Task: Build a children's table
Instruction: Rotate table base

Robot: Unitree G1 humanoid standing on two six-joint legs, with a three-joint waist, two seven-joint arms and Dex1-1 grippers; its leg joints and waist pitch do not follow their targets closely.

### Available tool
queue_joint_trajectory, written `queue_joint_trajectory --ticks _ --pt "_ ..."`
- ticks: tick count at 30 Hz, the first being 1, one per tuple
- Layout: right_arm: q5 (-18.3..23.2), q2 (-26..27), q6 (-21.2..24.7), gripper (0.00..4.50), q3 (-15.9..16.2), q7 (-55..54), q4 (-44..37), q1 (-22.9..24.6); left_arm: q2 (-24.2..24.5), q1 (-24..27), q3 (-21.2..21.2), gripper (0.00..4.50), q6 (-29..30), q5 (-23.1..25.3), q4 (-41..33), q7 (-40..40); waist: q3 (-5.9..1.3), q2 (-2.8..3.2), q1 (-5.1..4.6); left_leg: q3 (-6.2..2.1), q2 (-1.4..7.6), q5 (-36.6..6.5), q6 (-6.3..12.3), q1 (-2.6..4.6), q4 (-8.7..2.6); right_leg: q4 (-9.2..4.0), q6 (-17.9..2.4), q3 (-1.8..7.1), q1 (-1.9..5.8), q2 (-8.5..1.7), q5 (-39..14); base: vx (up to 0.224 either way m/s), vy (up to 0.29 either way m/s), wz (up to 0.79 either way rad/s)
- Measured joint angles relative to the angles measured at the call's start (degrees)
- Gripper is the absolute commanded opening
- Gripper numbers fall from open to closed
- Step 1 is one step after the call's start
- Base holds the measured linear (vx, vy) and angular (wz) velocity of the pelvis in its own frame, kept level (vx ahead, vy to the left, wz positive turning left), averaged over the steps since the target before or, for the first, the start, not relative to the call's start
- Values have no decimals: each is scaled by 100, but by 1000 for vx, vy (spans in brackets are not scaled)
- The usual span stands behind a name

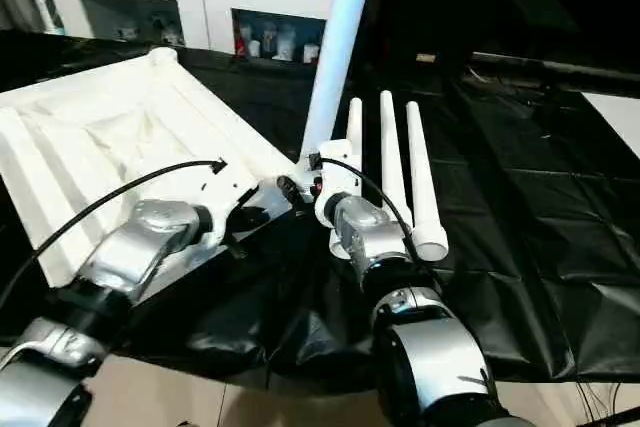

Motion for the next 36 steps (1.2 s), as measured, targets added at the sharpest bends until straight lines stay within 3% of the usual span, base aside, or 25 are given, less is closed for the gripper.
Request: queue_joint_trajectory --ticks 15,23,24,30,36 --pt "-73 -819 -16 435 516 1887 -828 250 806 456 29 0 -526 -162 -505 -771 0 -3 14 5 10 3 -1 -12 2 3 -26 1 -15 12 -34 0 0 0" --pt "44 -756 -43 435 547 2200 -919 445 927 552 54 0 -532 -215 -644 -868 11 -20 10 7 17 4 -2 -12 9 12 -26 1 -15 16 -34 0 0 0" --pt "96 -730 -43 410 520 2200 -940 443 927 553 54 0 -532 -216 -646 -869 10 -21 12 7 17 4 -1 -12 9 12 -26 1 -15 16 -34 0 0 0" --pt "190 -708 -50 363 419 2187 -951 440 953 625 71 0 -537 -215 -737 -877 10 -21 11 10 18 4 0 -11 11 14 -27 3 -16 16 -34 0 0 0" --pt "183 -657 -50 314 503 2247 -1187 561 1172 827 12 0 -1158 -197 -823 -1132 12 -18 60 11 20 22 28 -9 11 17 -30 3 -17 19 -36 0 0 0"
